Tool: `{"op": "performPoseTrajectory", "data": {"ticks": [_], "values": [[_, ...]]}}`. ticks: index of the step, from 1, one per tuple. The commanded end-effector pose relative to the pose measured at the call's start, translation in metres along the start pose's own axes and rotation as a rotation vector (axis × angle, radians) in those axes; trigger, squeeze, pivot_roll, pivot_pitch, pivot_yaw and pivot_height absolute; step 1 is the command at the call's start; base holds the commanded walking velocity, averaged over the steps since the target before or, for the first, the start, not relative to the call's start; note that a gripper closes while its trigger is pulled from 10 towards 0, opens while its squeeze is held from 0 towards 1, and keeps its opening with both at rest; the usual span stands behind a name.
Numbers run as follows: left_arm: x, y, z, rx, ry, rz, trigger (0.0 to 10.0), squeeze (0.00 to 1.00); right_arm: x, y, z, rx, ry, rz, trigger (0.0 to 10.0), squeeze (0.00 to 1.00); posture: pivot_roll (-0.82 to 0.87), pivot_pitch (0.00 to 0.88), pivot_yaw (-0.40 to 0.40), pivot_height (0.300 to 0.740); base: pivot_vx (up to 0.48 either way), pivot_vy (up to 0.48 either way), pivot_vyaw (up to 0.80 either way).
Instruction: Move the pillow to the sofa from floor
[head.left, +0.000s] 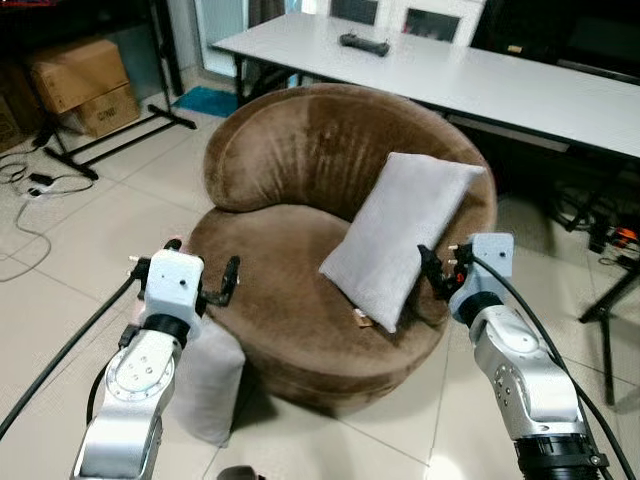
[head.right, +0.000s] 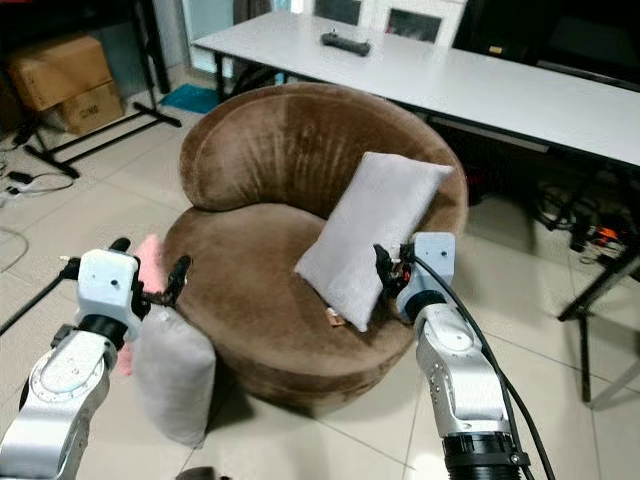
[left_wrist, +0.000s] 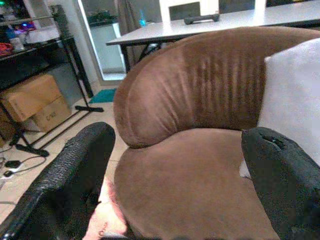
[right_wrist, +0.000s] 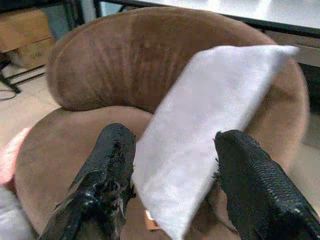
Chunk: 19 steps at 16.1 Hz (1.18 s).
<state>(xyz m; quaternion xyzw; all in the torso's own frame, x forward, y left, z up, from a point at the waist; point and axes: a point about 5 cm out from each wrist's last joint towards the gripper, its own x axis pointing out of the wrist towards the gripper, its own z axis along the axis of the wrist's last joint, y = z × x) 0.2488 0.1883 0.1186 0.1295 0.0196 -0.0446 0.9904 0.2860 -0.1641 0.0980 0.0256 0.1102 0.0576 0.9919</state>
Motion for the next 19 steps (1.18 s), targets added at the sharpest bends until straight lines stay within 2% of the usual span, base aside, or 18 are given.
{"op": "performPoseTrajectory", "data": {"ticks": [1, 19], "values": [[0.002, -0.001, 0.000, 0.011, -0.003, 0.001, 10.0, 0.00, 0.003, 0.002, 0.005, -0.015, -0.021, 0.017, 10.0, 0.00, 0.08, 0.000, -0.080, 0.740, 0.000, 0.289, 0.00], [0.006, 0.002, 0.000, 0.016, 0.001, 0.005, 10.0, 0.00, 0.006, 0.013, 0.007, -0.005, -0.046, 0.077, 10.0, 0.00, 0.09, 0.000, -0.083, 0.740, 0.000, 0.290, 0.00]]}}
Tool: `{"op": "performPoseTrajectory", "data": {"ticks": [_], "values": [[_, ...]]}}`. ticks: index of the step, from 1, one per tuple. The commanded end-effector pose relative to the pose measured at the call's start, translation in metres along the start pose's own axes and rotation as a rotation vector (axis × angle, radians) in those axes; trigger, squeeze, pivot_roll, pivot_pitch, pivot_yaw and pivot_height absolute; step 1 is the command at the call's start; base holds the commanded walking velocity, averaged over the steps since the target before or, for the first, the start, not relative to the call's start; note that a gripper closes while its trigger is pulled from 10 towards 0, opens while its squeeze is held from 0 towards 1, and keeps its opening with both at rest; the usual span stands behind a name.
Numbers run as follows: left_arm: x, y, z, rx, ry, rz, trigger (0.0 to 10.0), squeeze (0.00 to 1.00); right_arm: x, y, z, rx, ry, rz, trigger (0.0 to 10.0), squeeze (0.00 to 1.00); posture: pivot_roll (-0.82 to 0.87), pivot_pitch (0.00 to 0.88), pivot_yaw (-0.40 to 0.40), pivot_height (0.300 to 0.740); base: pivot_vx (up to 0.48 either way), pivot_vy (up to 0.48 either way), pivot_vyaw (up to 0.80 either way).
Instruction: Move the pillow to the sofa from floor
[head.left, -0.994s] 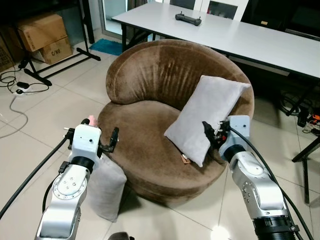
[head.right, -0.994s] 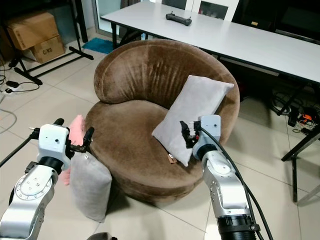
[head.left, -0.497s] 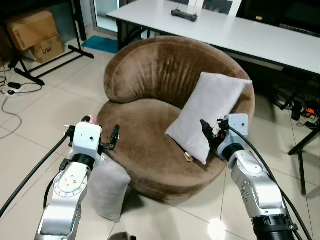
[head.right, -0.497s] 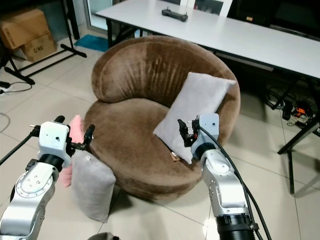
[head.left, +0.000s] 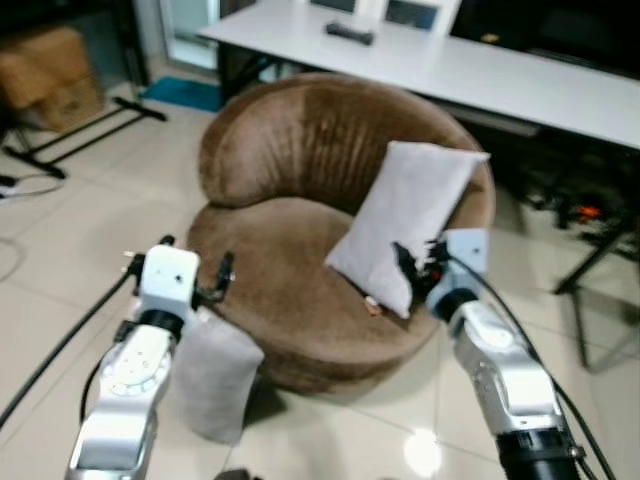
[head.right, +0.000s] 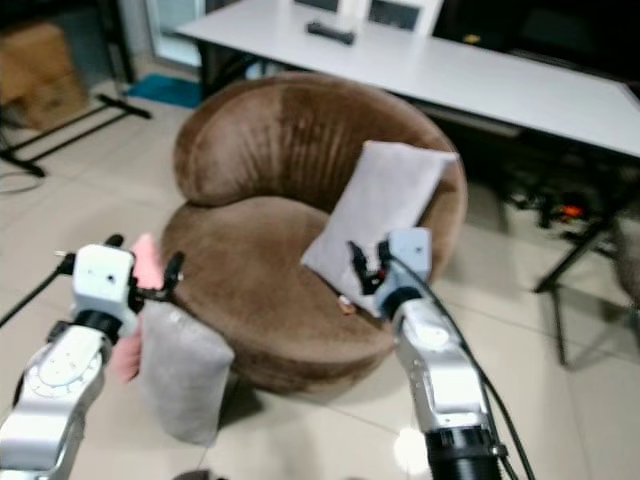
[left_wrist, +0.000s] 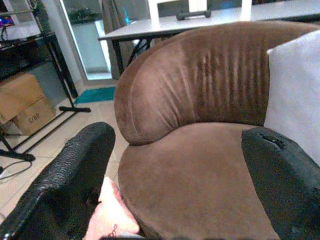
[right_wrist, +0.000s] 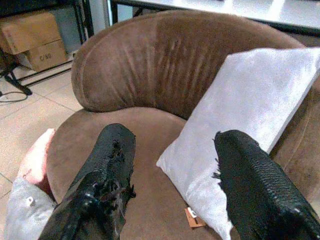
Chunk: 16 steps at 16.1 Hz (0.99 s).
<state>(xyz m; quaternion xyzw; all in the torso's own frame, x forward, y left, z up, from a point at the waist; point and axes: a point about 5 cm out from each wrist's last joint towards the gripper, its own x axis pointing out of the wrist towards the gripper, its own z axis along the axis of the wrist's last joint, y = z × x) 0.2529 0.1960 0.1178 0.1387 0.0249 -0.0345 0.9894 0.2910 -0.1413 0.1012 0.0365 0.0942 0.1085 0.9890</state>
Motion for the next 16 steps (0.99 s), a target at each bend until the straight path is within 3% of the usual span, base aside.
{"op": "performPoseTrajectory", "data": {"ticks": [1, 8, 16], "values": [[0.0021, -0.0050, 0.0028, -0.001, -0.013, -0.012, 10.0, 0.00, -0.0012, -0.0089, 0.0043, -0.014, -0.018, -0.027, 10.0, 0.00, 0.09, 0.000, -0.083, 0.740, 0.000, 0.292, 0.00], [0.0034, 0.0005, 0.0036, 0.004, -0.012, 0.002, 10.0, 0.00, 0.0013, -0.0072, 0.0033, -0.009, -0.015, -0.024, 10.0, 0.00, 0.10, 0.000, -0.083, 0.740, 0.000, 0.300, -0.62], [0.0073, 0.0019, 0.0066, 0.011, -0.016, -0.005, 10.0, 0.00, 0.0035, -0.0055, 0.0020, -0.006, -0.013, -0.030, 10.0, 0.00, 0.10, 0.000, -0.074, 0.740, 0.000, 0.325, 0.00]]}}
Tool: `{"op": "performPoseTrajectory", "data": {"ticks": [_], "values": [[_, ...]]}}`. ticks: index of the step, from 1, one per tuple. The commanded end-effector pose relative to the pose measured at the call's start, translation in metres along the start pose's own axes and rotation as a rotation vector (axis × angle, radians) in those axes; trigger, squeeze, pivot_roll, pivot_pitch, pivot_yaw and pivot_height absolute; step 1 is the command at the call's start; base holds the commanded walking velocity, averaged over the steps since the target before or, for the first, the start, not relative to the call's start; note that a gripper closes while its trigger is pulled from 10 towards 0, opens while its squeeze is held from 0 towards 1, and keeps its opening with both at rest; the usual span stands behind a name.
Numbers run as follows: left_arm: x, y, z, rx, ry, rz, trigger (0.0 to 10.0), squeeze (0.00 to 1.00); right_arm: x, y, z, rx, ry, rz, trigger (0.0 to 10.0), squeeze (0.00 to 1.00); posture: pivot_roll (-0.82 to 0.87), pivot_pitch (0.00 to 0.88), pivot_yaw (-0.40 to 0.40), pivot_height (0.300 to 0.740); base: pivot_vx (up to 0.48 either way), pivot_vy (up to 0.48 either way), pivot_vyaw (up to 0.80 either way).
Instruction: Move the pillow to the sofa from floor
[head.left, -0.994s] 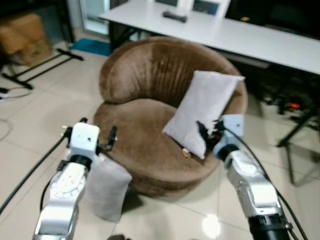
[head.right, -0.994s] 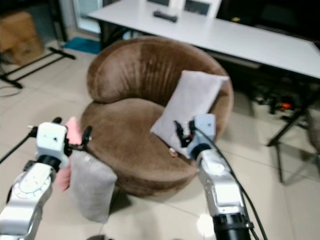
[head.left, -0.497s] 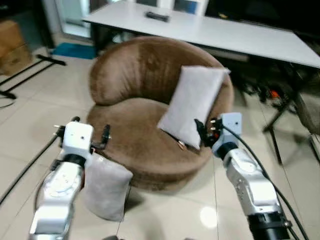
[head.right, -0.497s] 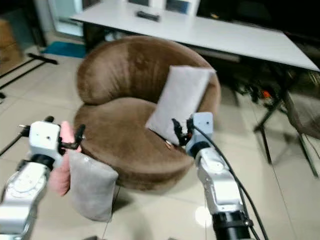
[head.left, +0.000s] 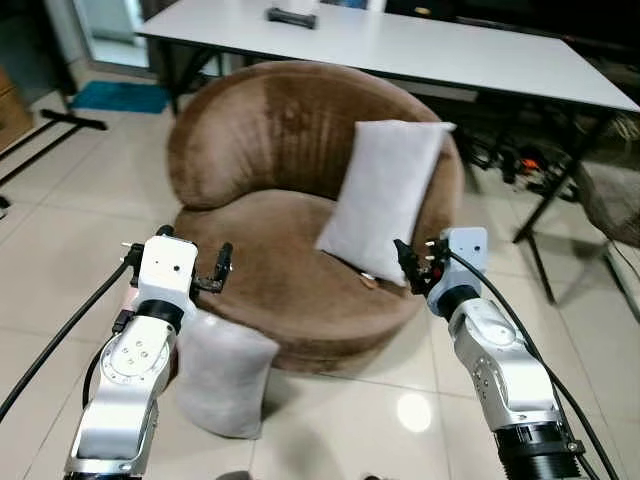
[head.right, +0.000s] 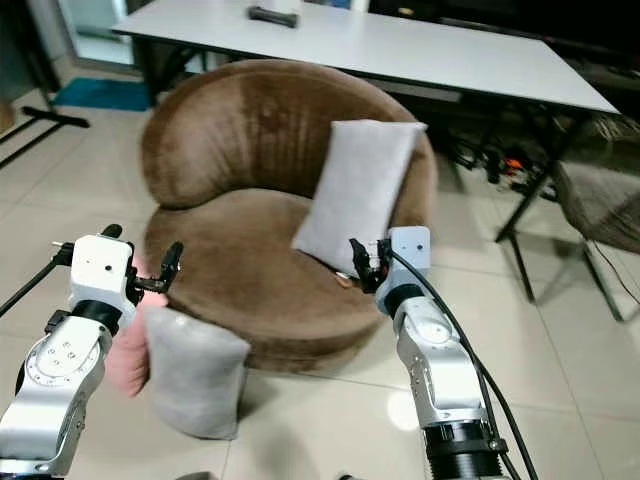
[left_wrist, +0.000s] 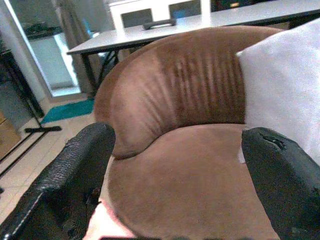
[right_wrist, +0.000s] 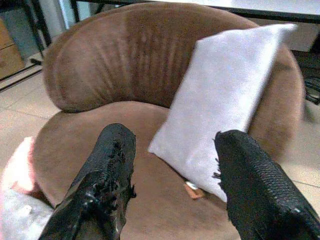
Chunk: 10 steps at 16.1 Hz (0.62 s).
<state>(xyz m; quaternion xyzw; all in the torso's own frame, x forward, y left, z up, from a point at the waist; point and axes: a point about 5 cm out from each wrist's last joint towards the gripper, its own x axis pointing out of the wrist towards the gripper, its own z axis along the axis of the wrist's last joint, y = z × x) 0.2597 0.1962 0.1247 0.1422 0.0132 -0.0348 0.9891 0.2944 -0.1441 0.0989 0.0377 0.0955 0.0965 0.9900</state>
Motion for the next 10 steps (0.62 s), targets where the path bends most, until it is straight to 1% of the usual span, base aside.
{"op": "performPoseTrajectory", "data": {"ticks": [1, 6, 10], "values": [[0.0010, -0.0004, -0.0003, 0.005, 0.007, -0.008, 10.0, 0.00, 0.0004, -0.0021, 0.0033, -0.009, -0.014, -0.009, 10.0, 0.00, 0.10, 0.000, -0.074, 0.740, 0.000, 0.364, 0.00], [0.0009, -0.0005, -0.0004, 0.010, 0.008, -0.011, 10.0, 0.00, 0.0005, -0.0019, 0.0029, -0.004, -0.013, -0.013, 10.0, 0.00, 0.10, 0.000, -0.070, 0.740, 0.000, 0.365, 0.00], [0.0026, 0.0012, 0.0003, 0.015, 0.007, -0.010, 10.0, 0.00, 0.0000, -0.0024, 0.0028, 0.000, -0.014, -0.017, 10.0, 0.00, 0.10, 0.000, -0.067, 0.740, 0.000, 0.368, -0.80]]}}
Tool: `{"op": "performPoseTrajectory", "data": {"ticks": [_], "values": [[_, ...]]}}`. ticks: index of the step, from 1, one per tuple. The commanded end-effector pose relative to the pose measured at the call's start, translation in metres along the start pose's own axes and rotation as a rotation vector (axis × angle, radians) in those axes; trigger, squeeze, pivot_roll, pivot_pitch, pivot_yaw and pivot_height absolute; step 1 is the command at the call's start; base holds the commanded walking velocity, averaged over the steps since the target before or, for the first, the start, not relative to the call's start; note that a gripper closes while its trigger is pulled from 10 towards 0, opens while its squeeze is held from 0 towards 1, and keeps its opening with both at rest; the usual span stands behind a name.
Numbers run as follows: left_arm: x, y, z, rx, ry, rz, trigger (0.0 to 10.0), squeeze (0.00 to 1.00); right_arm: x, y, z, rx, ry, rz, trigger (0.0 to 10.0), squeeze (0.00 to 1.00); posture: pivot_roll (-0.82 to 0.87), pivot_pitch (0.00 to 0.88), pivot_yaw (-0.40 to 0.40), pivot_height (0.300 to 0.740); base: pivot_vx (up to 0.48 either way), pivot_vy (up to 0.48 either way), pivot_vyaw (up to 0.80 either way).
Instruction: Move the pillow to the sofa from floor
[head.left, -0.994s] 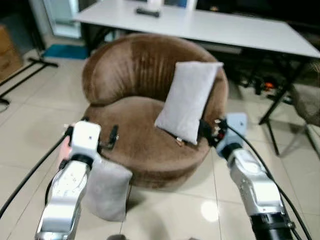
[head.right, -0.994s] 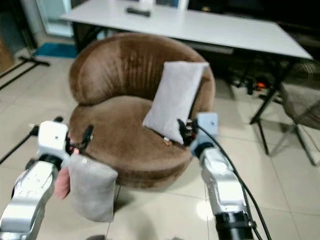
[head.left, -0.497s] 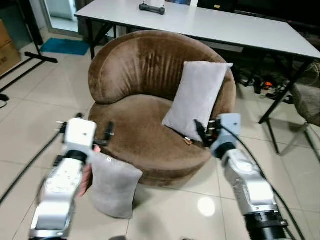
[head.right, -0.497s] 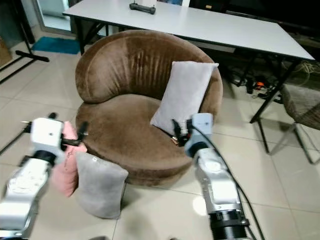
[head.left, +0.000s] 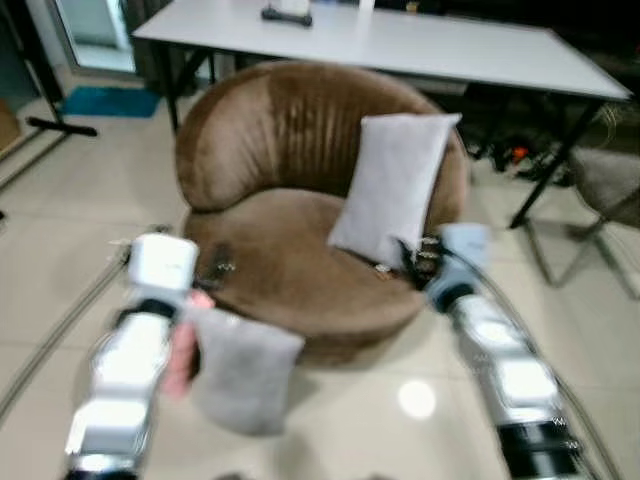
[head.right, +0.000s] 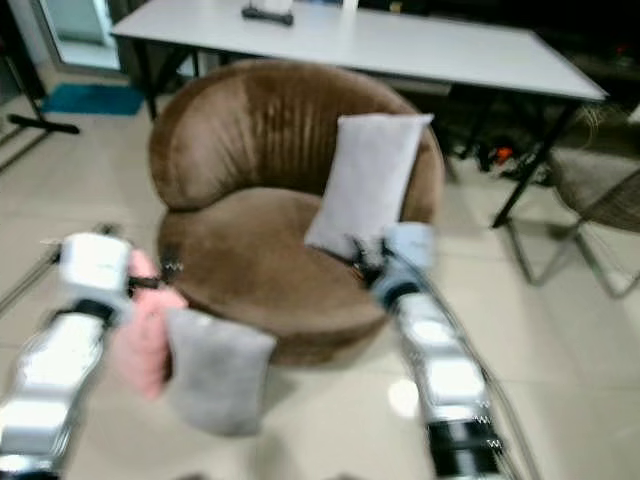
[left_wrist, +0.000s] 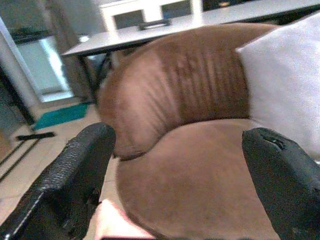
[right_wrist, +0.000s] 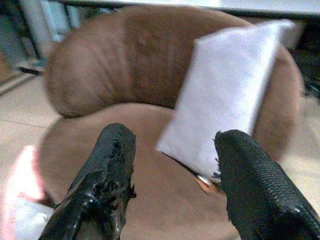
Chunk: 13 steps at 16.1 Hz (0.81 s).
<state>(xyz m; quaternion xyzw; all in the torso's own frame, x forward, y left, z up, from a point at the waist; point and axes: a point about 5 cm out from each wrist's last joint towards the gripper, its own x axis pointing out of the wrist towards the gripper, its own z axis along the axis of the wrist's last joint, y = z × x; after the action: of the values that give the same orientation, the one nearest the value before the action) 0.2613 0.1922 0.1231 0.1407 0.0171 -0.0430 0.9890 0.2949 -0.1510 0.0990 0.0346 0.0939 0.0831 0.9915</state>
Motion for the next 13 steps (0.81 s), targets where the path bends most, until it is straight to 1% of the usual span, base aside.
{"op": "performPoseTrajectory", "data": {"ticks": [1, 9, 10, 13], "values": [[0.0009, 0.0060, 0.0006, 0.019, 0.003, 0.009, 10.0, 0.00, 0.0008, 0.0043, 0.0022, 0.004, -0.011, 0.009, 10.0, 0.00, 0.10, 0.000, -0.067, 0.740, 0.000, 0.371, -0.80], [0.0012, 0.0087, 0.0005, 0.021, 0.002, 0.018, 10.0, 0.00, 0.0025, 0.0046, 0.0028, -0.003, -0.013, 0.014, 10.0, 0.00, 0.10, 0.000, -0.074, 0.740, 0.000, 0.373, -0.80], [0.0013, 0.0084, 0.0004, 0.021, 0.002, 0.017, 10.0, 0.00, 0.0023, 0.0039, 0.0025, -0.004, -0.012, 0.012, 10.0, 0.00, 0.10, 0.000, -0.072, 0.740, 0.000, 0.375, -0.56], [0.0025, 0.0067, 0.0010, 0.022, 0.000, 0.011, 10.0, 0.00, 0.0024, 0.0036, 0.0006, -0.005, -0.007, 0.010, 10.0, 0.00, 0.10, 0.000, -0.070, 0.740, 0.000, 0.374, 0.00]]}}
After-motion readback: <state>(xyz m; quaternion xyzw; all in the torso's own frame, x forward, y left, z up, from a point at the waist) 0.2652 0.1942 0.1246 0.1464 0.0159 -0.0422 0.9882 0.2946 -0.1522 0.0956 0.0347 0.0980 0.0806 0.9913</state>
